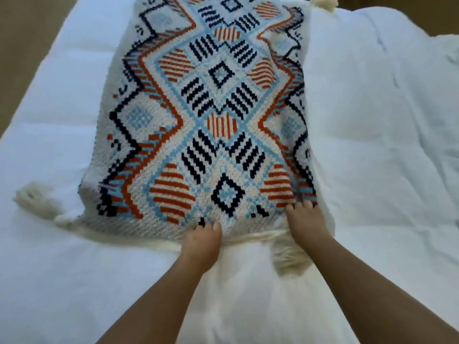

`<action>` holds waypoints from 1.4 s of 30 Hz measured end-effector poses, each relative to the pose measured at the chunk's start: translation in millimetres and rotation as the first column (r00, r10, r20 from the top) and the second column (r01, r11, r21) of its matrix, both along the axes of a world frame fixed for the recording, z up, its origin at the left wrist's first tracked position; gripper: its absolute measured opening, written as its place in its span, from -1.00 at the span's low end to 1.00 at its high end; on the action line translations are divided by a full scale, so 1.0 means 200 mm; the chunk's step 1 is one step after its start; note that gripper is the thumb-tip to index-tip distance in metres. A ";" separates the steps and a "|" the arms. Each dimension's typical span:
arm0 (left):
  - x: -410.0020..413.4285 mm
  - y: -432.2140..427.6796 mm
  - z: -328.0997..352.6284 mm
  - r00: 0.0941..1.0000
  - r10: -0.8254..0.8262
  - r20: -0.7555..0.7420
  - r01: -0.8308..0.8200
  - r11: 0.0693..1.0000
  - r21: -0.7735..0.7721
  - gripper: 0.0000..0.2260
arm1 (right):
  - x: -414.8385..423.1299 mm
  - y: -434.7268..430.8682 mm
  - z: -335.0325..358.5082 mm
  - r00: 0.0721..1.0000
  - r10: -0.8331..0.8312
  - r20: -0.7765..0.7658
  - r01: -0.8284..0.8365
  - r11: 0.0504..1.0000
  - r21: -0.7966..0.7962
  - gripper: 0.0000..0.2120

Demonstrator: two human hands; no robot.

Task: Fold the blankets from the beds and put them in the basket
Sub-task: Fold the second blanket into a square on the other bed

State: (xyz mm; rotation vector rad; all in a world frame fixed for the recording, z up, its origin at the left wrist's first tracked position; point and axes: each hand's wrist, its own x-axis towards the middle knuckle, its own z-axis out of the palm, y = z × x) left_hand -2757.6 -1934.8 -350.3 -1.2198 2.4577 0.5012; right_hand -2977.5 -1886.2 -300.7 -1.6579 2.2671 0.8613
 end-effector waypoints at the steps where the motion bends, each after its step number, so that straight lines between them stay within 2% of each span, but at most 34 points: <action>1: -0.02 -0.01 0.00 0.999 0.032 0.018 -0.031 0.999 -0.016 -0.72 | -0.01 0.02 -0.02 0.999 -0.012 0.030 0.013 1.000 -0.016 -0.65; 4: -0.04 0.01 0.02 0.996 0.080 0.040 -0.077 0.995 -0.068 -0.71 | -0.02 0.08 -0.10 0.993 -0.084 0.088 0.086 0.996 -0.019 -0.55; 6: -0.07 0.07 0.03 0.997 0.063 0.039 -0.059 0.994 -0.097 -0.63 | -0.01 0.10 -0.13 0.984 -0.096 0.148 0.104 0.993 -0.047 -0.58; 10: -0.21 0.17 0.03 0.998 -0.017 -0.061 0.011 0.996 -0.094 -0.37 | 0.06 0.13 -0.16 0.947 0.112 0.302 -0.012 0.950 -0.312 -0.78; 12: -0.31 0.22 0.03 0.992 -0.024 -0.121 0.013 0.996 -0.088 -0.29 | 0.10 0.15 -0.17 0.854 0.115 0.508 0.073 0.939 -0.336 -0.74; 14: -0.39 0.27 0.03 0.986 -0.001 -0.165 -0.010 0.998 -0.066 -0.30 | 0.11 0.18 -0.19 0.726 0.039 0.687 0.153 0.964 -0.216 -0.62; 15: -0.43 0.28 0.03 0.986 0.005 -0.165 -0.015 0.998 -0.061 -0.32 | 0.09 0.20 -0.18 0.681 0.006 0.732 0.214 0.955 -0.206 -0.61; 16: -0.46 0.30 0.03 0.989 0.003 -0.151 -0.013 0.998 -0.064 -0.34 | 0.06 0.22 -0.18 0.658 -0.013 0.753 0.315 0.913 -0.260 -0.65; 17: -0.48 0.30 0.03 0.992 -0.007 -0.128 -0.003 0.997 -0.079 -0.35 | 0.01 0.24 -0.16 0.665 -0.029 0.746 0.436 0.827 -0.356 -0.72; 19: -0.51 0.31 0.04 0.996 -0.063 -0.067 0.054 0.990 -0.129 -0.36 | -0.12 0.28 -0.16 0.698 -0.153 0.699 0.636 0.581 -0.508 -0.82; 20: -0.53 0.32 0.03 0.993 -0.111 -0.038 0.104 0.983 -0.148 -0.37 | -0.19 0.30 -0.16 0.652 -0.275 0.706 0.733 0.464 -0.497 -0.82; 21: -0.56 0.32 0.03 0.986 -0.167 -0.022 0.161 0.973 -0.163 -0.38 | -0.26 0.31 -0.18 0.547 -0.414 0.727 0.832 0.365 -0.418 -0.80; 23: -0.63 0.35 0.02 0.962 -0.272 -0.031 0.261 0.945 -0.196 -0.44 | -0.37 0.35 -0.21 0.251 -0.603 0.757 0.965 0.213 -0.151 -0.77; 24: -0.67 0.36 0.01 0.950 -0.308 -0.046 0.293 0.935 -0.202 -0.46 | -0.39 0.36 -0.23 0.137 -0.615 0.776 0.984 0.175 -0.036 -0.77; 27: -0.79 0.39 -0.01 0.952 -0.290 -0.102 0.274 0.950 -0.148 -0.45 | -0.40 0.35 -0.23 -0.063 -0.517 0.854 0.972 0.161 0.169 -0.71; 29: -0.85 0.40 -0.03 0.979 -0.171 -0.107 0.163 0.983 -0.080 -0.34 | -0.37 0.32 -0.21 -0.177 -0.475 0.862 0.929 0.210 0.306 -0.68; 31: -0.90 0.40 -0.03 0.996 -0.031 -0.089 0.030 0.999 -0.015 -0.24 | -0.35 0.29 -0.16 -0.240 -0.405 0.882 0.902 0.243 0.357 -0.77; 33: -0.94 0.39 -0.01 0.996 0.001 -0.092 -0.004 1.000 -0.031 -0.31 | -0.36 0.28 -0.11 -0.217 -0.307 0.927 0.915 0.266 0.302 -0.88; 34: -0.96 0.39 0.00 0.993 -0.024 -0.112 0.018 0.998 -0.054 -0.41 | -0.37 0.29 -0.09 -0.165 -0.260 0.951 0.935 0.266 0.235 -0.92; 35: -0.98 0.38 0.02 0.988 -0.059 -0.139 0.051 0.997 -0.065 -0.53 | -0.38 0.32 -0.06 -0.085 -0.221 0.971 0.959 0.247 0.140 -0.96; 37: -1.04 0.40 0.06 0.966 -0.114 -0.233 0.113 0.993 -0.021 -0.69 | -0.43 0.40 -0.03 0.126 -0.202 0.971 0.984 0.146 -0.097 -0.87; 39: -1.13 0.45 0.09 0.934 -0.158 -0.321 0.187 0.980 0.062 -0.72 | -0.53 0.52 -0.03 0.330 -0.287 0.899 0.943 0.056 -0.328 -0.81; 40: -1.17 0.48 0.10 0.922 -0.188 -0.338 0.225 0.971 0.075 -0.73 | -0.59 0.58 -0.04 0.384 -0.358 0.851 0.917 0.040 -0.397 -0.80; 42: -1.23 0.54 0.09 0.918 -0.247 -0.310 0.285 0.955 0.083 -0.76 | -0.68 0.66 -0.09 0.375 -0.523 0.766 0.915 0.075 -0.397 -0.80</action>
